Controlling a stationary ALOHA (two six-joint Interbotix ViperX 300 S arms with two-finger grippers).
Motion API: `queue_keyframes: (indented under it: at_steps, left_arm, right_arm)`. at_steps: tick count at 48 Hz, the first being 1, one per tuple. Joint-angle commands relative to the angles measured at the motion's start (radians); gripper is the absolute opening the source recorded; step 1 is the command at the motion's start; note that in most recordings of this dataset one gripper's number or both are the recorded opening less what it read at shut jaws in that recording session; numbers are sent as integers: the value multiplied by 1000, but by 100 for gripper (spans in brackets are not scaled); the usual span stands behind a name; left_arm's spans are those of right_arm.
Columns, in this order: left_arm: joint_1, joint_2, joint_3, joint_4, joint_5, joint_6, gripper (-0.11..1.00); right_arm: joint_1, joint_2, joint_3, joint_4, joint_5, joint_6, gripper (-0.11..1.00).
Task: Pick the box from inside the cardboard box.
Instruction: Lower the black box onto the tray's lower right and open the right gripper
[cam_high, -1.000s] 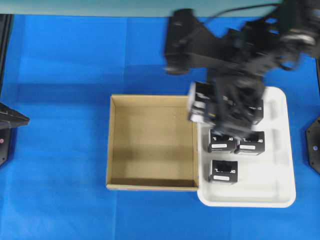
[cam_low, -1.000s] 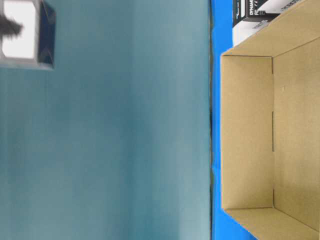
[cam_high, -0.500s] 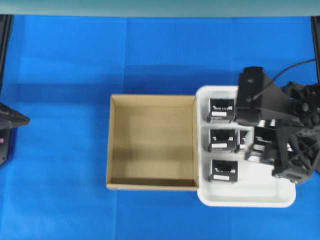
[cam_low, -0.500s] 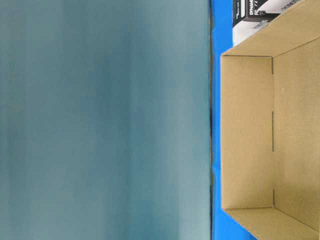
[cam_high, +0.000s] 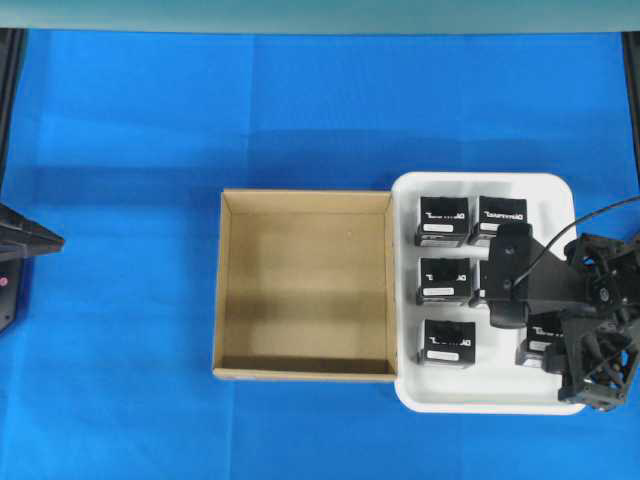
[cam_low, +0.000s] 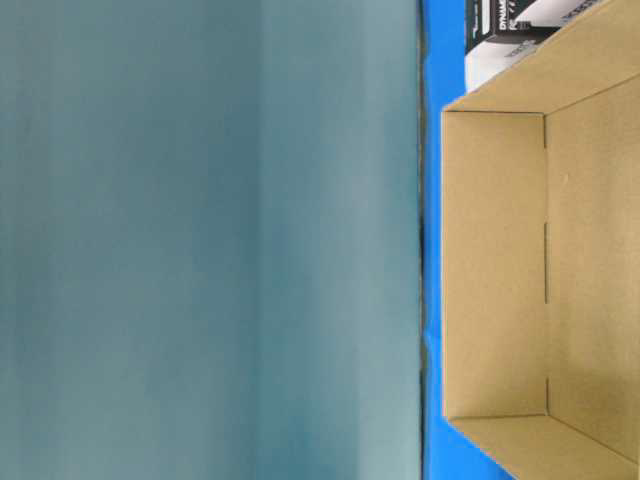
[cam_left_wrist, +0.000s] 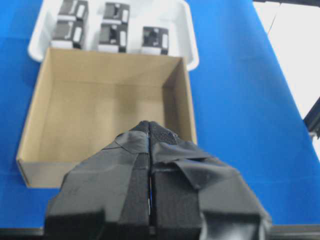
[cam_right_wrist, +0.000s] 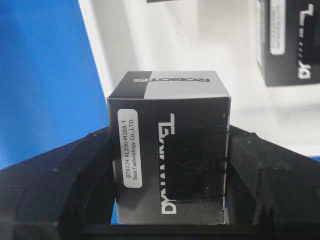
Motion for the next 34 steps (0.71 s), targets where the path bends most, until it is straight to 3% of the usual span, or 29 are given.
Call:
queue_keyframes:
  at_steps: [1, 34]
  left_arm:
    - [-2, 14, -20, 3, -5, -3, -7]
    - [-2, 15, -18, 3, -8, -3, -7]
  right_arm:
    - [14, 2, 20, 3, -57, 0, 61]
    - [28, 98, 206, -6, -396, -2, 61]
